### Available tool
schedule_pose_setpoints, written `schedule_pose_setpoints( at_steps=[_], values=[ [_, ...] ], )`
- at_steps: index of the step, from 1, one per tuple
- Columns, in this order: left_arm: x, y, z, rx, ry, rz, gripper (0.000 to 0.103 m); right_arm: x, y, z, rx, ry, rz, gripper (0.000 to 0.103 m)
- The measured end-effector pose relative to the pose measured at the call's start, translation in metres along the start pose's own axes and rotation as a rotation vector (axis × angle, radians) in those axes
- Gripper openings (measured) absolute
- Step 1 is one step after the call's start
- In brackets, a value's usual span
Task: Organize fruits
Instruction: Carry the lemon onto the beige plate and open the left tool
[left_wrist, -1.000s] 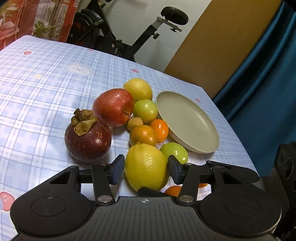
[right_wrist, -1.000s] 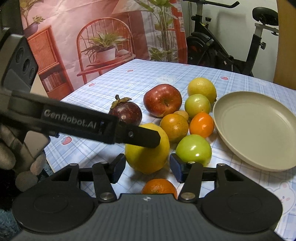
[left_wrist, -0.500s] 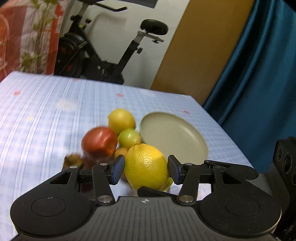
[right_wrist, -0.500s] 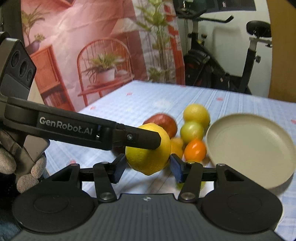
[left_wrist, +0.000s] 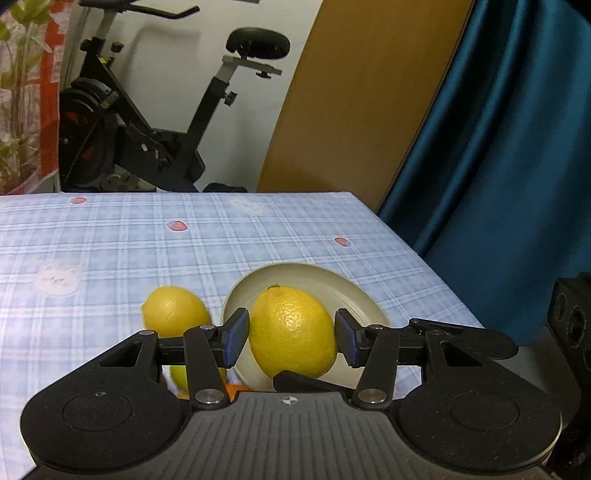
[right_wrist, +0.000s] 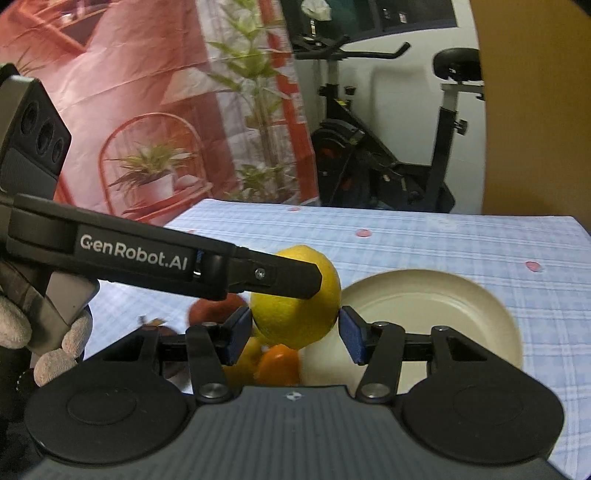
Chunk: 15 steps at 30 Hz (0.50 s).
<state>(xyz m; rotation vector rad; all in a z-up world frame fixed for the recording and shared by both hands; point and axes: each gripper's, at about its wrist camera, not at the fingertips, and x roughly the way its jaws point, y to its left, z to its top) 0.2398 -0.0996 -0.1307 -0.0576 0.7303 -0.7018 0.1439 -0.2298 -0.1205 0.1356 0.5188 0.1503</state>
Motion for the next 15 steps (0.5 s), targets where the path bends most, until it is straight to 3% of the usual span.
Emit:
schedule_pose_setpoints(
  at_steps=[15],
  values=[
    [0.066, 0.017, 0.003, -0.002, 0.090, 0.052, 0.054, 0.053, -0.037, -0.007, 0.045, 0.089, -0.032, 0.054]
  ],
)
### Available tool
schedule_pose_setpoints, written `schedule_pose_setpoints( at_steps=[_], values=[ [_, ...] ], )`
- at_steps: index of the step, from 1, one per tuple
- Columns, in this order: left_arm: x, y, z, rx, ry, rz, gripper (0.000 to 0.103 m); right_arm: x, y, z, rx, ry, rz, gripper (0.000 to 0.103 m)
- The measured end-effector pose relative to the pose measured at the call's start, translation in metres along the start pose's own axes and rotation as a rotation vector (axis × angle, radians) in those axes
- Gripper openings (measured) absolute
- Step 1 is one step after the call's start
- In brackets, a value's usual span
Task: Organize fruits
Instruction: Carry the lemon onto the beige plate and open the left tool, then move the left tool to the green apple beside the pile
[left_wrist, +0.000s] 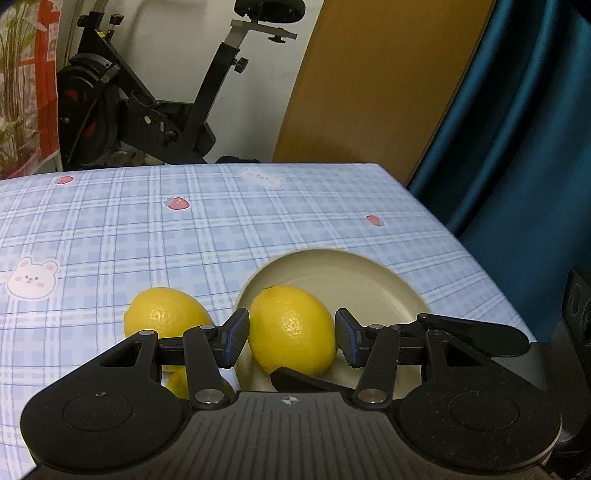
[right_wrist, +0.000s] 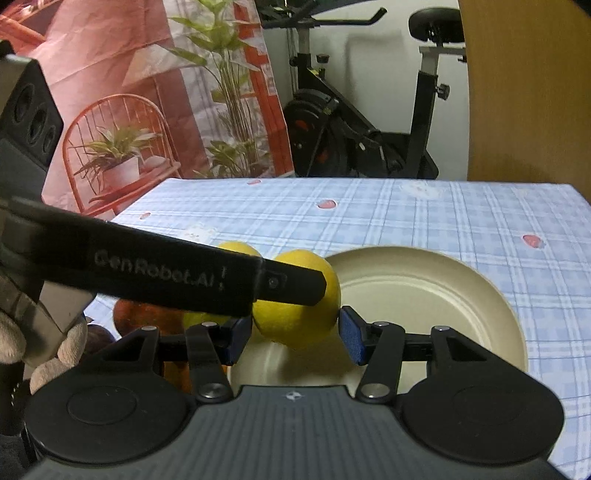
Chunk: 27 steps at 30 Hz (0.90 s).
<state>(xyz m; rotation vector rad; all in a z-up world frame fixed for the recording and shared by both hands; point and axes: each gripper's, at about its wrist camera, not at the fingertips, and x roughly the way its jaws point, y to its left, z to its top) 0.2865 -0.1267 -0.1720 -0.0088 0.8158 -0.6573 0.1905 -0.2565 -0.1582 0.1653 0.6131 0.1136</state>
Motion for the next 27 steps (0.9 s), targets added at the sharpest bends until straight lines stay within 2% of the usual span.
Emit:
schedule_pose_setpoints(
  at_steps=[7, 14, 18, 27],
  values=[
    [0.009, 0.002, 0.000, 0.023, 0.007, 0.031, 0.053, 0.006, 0.003, 0.004, -0.013, -0.011, -0.008, 0.052],
    [-0.010, -0.003, -0.001, 0.014, -0.025, 0.068, 0.055, -0.001, 0.004, 0.001, -0.008, -0.003, -0.025, 0.052],
    [-0.037, -0.003, -0.002, 0.018, -0.070, 0.075, 0.055, -0.017, 0.007, -0.001, -0.005, -0.027, -0.032, 0.053],
    [-0.093, -0.001, -0.027, -0.049, -0.160, 0.137, 0.055, -0.058, 0.015, -0.013, 0.015, -0.089, -0.054, 0.053]
  ],
)
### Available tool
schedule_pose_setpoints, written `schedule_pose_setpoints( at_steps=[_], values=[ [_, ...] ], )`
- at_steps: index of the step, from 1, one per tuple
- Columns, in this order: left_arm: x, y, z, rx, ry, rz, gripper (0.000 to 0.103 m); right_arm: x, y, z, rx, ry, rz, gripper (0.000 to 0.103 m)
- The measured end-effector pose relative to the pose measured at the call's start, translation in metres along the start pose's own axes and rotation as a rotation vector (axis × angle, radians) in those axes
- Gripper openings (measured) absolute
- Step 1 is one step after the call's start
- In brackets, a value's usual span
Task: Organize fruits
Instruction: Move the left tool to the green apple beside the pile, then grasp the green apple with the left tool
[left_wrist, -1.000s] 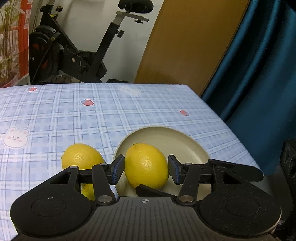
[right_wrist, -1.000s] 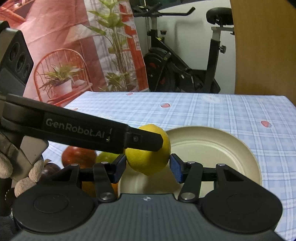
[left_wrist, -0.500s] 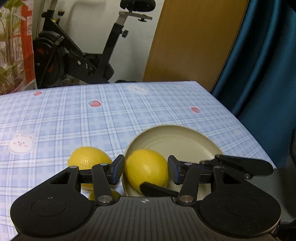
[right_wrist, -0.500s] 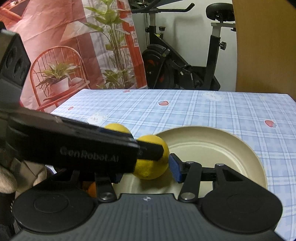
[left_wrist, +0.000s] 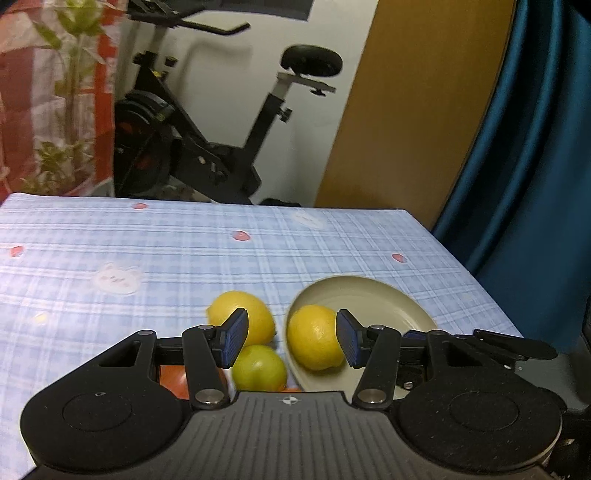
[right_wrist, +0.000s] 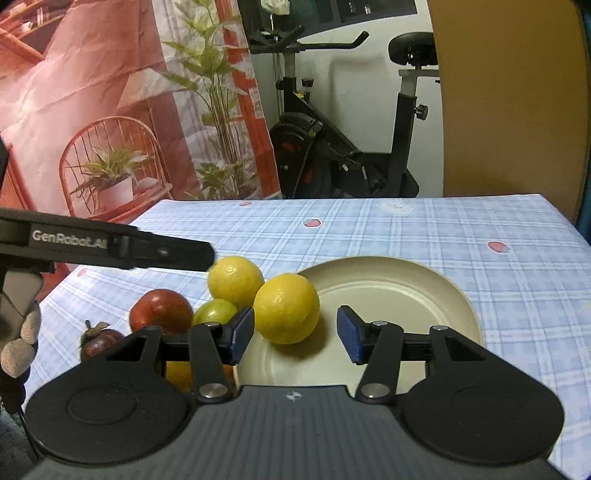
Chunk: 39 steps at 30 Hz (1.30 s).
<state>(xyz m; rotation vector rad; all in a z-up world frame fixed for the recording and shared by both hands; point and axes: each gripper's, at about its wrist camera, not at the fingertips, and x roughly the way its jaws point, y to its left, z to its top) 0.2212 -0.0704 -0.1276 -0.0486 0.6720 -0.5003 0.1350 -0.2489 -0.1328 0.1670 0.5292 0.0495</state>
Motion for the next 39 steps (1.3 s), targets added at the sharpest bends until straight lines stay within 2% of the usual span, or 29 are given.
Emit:
schedule_pose_setpoints(
  at_steps=[3, 6, 12, 17, 27, 39],
  values=[
    [-0.017, -0.003, -0.010, 0.010, -0.025, 0.033, 0.055, -0.012, 0.009, -0.009, -0.007, -0.017, -0.003, 0.053],
    [-0.027, -0.007, -0.023, -0.010, -0.007, 0.071, 0.055, -0.021, 0.018, -0.021, -0.010, -0.022, 0.009, 0.053],
    [-0.037, -0.008, -0.045, -0.014, 0.033, 0.045, 0.055, -0.022, 0.042, -0.047, -0.062, 0.022, 0.050, 0.053],
    [-0.037, -0.002, -0.055, -0.035, 0.058, 0.019, 0.055, -0.017, 0.055, -0.052, -0.097, 0.038, 0.082, 0.051],
    [-0.027, -0.011, -0.065, -0.039, 0.109, -0.062, 0.055, -0.006, 0.052, -0.059, -0.070, 0.055, 0.105, 0.051],
    [-0.006, -0.018, -0.076, -0.018, 0.184, -0.103, 0.055, 0.002, 0.049, -0.066, -0.065, 0.085, 0.121, 0.048]
  ],
)
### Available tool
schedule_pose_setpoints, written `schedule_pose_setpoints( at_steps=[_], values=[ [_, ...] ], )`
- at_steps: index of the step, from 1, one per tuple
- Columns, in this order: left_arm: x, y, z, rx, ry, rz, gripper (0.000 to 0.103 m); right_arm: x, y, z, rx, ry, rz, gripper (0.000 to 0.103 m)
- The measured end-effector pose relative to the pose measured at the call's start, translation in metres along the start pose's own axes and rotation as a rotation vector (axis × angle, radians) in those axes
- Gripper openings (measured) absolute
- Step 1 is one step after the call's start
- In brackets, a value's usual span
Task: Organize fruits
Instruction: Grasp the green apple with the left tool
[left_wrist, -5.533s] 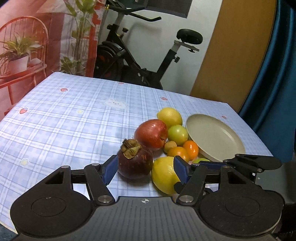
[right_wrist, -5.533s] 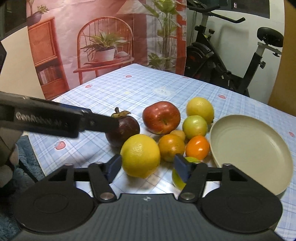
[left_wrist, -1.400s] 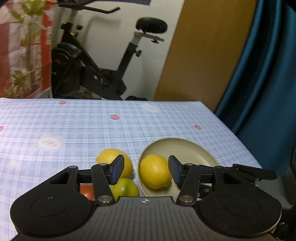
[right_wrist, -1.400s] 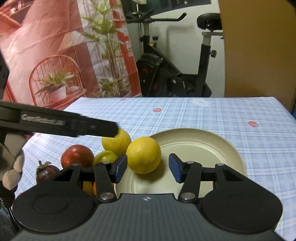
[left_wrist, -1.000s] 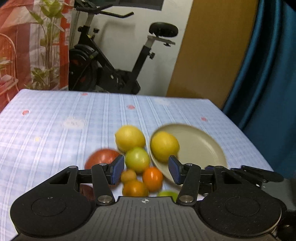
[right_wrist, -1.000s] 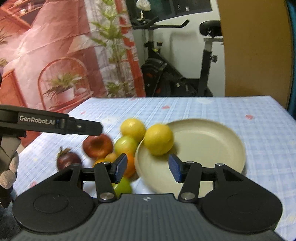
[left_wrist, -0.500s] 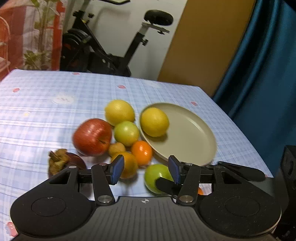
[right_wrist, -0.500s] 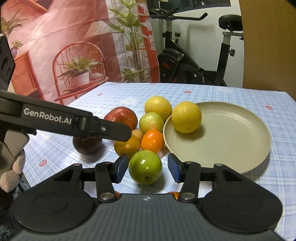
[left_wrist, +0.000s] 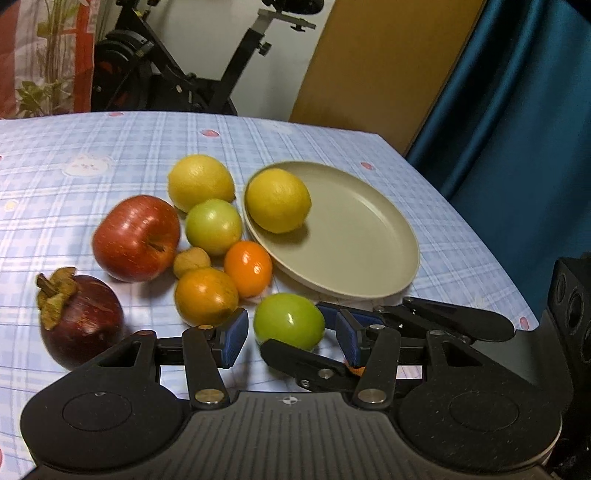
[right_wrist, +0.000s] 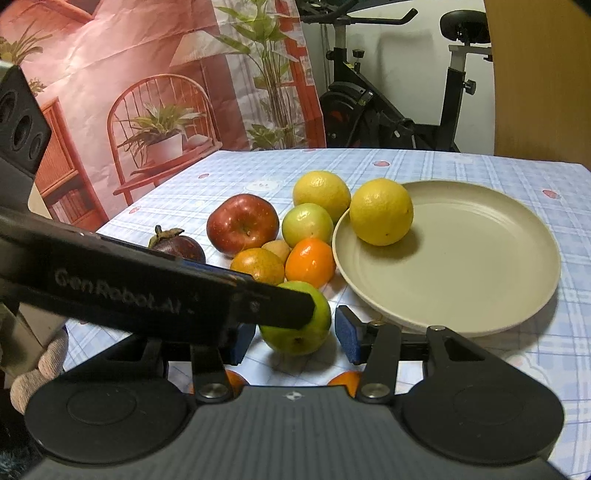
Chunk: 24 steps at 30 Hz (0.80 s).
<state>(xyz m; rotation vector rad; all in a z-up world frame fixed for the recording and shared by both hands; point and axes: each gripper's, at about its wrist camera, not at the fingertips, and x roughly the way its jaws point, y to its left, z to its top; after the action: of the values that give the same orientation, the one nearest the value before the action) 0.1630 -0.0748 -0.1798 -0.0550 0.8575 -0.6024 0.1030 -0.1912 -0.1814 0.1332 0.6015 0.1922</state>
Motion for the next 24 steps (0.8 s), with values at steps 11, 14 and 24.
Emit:
schedule_pose_setpoints(
  at_steps=[11, 14, 24],
  values=[
    [0.017, 0.006, 0.001, -0.033, 0.017, -0.010, 0.049, 0.003, -0.002, -0.001, 0.002, 0.002, 0.008, 0.048],
    [0.017, 0.007, 0.001, -0.028, 0.015, -0.010, 0.049, 0.004, -0.003, -0.001, 0.011, 0.009, 0.010, 0.048],
    [0.006, -0.005, 0.003, 0.032, -0.040, 0.000, 0.049, -0.006, -0.002, 0.003, -0.001, -0.049, 0.006, 0.048]
  ],
)
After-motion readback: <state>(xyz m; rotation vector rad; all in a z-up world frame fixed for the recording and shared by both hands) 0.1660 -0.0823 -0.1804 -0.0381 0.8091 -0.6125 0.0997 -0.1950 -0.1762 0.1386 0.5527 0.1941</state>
